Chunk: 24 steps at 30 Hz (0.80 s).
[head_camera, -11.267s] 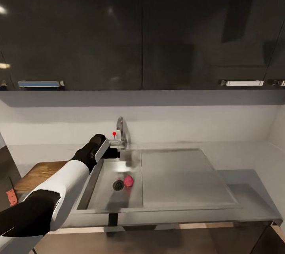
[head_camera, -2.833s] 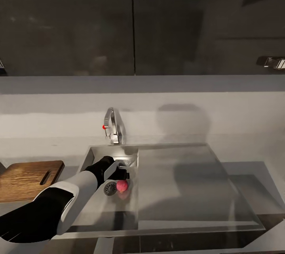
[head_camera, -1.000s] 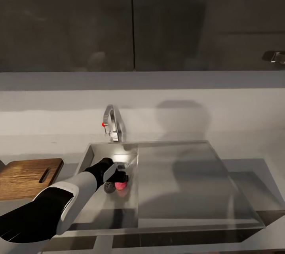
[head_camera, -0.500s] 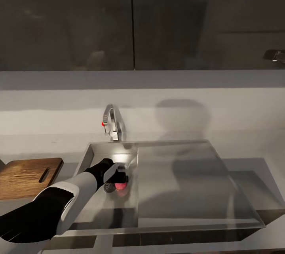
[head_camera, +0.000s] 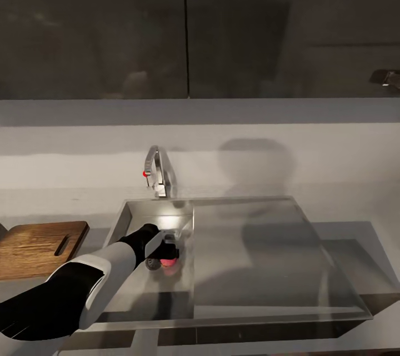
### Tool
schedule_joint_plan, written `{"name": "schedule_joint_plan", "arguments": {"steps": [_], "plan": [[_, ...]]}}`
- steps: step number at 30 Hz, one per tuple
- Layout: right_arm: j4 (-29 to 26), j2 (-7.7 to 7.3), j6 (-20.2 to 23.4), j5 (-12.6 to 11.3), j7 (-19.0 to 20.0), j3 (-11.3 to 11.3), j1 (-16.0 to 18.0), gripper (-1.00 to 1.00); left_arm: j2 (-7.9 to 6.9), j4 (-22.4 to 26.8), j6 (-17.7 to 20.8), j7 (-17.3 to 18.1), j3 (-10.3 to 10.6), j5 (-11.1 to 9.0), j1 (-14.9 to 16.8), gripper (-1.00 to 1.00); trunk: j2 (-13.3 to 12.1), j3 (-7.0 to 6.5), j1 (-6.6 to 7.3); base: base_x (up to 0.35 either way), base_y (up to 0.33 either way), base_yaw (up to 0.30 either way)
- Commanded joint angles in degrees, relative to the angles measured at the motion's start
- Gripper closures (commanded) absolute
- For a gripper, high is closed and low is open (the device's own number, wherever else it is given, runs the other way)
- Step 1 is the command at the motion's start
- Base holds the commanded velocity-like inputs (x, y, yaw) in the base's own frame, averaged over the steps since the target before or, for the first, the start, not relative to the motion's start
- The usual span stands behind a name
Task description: In the kitchen, take the Vidalia onion out of the sink, dice it on the chopping board with the paring knife, put the diced onion into the bowl on the countertop, then place both the paring knife and the chopping board into the sink.
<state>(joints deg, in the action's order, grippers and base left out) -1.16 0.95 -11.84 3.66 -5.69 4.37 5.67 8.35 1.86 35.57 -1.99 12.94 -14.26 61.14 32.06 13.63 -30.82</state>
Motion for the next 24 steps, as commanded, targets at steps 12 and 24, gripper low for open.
{"name": "schedule_joint_plan", "arguments": {"steps": [12, 24], "plan": [[0.03, 0.02, -0.20, 0.39, -0.15, 0.45, 0.04, -1.00, 0.09, -0.96, 0.27, -0.21, 0.42, -0.59, 0.03, 1.00, 0.08, 0.09, -0.02, 0.000, 0.000, 0.000], [0.03, -0.04, -0.20, 0.39, -0.15, 0.47, 0.04, -1.00, 0.02, -1.67, -4.32, -0.05, 0.42, -0.59, 0.03, 1.00, 0.08, 0.09, -0.02, 0.000, 0.000, 0.000]]}}
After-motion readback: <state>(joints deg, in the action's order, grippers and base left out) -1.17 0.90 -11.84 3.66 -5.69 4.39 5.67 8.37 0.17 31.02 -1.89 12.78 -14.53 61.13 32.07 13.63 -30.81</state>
